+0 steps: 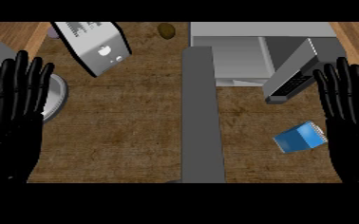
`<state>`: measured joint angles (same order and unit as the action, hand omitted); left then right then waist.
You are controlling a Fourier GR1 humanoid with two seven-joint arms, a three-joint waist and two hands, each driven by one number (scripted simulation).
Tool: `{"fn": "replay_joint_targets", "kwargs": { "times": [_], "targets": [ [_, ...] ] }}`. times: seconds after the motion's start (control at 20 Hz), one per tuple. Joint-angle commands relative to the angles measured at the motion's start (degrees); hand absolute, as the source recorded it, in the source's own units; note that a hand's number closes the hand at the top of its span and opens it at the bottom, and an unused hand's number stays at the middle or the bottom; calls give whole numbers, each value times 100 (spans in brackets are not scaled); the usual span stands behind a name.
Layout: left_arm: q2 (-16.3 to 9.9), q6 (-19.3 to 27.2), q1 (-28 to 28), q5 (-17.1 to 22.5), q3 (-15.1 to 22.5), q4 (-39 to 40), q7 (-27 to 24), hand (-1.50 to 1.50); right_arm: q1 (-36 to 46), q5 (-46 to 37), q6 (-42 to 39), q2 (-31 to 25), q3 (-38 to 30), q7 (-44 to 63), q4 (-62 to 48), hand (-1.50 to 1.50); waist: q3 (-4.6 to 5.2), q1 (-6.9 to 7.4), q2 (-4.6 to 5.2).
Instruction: Pick up the milk, place it into the microwave and close the microwave
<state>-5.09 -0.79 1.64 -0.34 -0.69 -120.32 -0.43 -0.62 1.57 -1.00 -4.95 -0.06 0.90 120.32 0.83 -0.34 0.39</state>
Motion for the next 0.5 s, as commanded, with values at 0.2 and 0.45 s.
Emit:
{"fn": "replay_joint_targets", "kwargs": {
  "times": [0.2, 0.45],
  "targets": [
    [-576, -540, 911, 877, -1083, 1441, -321, -150, -498, 570, -724, -508, -643, -204, 174, -150, -82, -21, -32],
    [-67, -573, -37, 948, -618, 1418, -252, -150, -938, 2296, -1501, -483, -671, 119, 345, -150, -84, -4, -41]
  ]
}}
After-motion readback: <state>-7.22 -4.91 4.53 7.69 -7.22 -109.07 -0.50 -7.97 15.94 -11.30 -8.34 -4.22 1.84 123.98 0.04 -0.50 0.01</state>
